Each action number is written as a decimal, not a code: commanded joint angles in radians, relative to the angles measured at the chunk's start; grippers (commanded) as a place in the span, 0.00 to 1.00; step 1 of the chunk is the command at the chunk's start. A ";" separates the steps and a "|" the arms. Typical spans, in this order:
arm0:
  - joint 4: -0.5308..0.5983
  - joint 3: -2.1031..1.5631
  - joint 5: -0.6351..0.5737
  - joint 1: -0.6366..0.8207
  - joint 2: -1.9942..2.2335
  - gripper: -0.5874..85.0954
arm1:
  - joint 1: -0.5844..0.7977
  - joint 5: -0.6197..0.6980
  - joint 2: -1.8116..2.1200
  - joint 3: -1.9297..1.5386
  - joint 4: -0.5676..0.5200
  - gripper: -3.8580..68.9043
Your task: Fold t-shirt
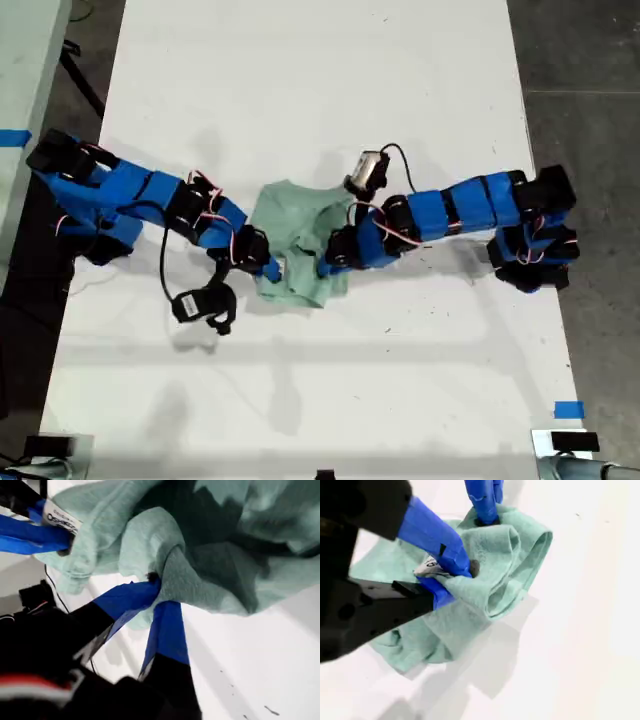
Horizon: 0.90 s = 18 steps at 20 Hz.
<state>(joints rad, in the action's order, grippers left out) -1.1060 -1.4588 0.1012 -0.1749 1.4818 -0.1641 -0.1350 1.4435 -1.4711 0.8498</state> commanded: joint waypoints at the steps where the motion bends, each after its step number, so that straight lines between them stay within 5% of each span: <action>1: -0.017 -0.026 -0.063 0.126 0.064 0.01 | 0.107 0.035 0.267 -0.276 -0.190 0.03; 4: -0.009 -0.060 -0.095 0.206 0.058 0.01 | 0.172 0.037 0.383 -0.494 -0.324 0.03; 6: 0.015 -0.066 -0.141 0.261 0.054 0.18 | 0.218 0.097 0.399 -0.512 -0.347 0.10; 7: 0.040 -0.060 -0.199 0.290 0.060 0.29 | 0.247 0.169 0.405 -0.494 -0.354 0.56; 8: 0.048 -0.061 -0.229 0.321 0.086 0.36 | 0.285 0.249 0.426 -0.492 -0.377 0.66; 9: 0.051 -0.080 -0.252 0.357 0.130 0.45 | 0.328 0.304 0.453 -0.494 -0.374 0.64; 13: 0.040 -0.198 -0.336 0.529 0.390 0.22 | 0.497 0.426 0.683 -0.514 -0.230 0.55; 18: 0.078 -0.515 -0.333 0.626 0.703 0.17 | 0.606 0.371 1.135 -0.870 -0.120 0.52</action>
<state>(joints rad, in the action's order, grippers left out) -1.0692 -1.8975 -0.2301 0.4218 2.0617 0.4280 0.2546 2.3915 -2.2580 0.7087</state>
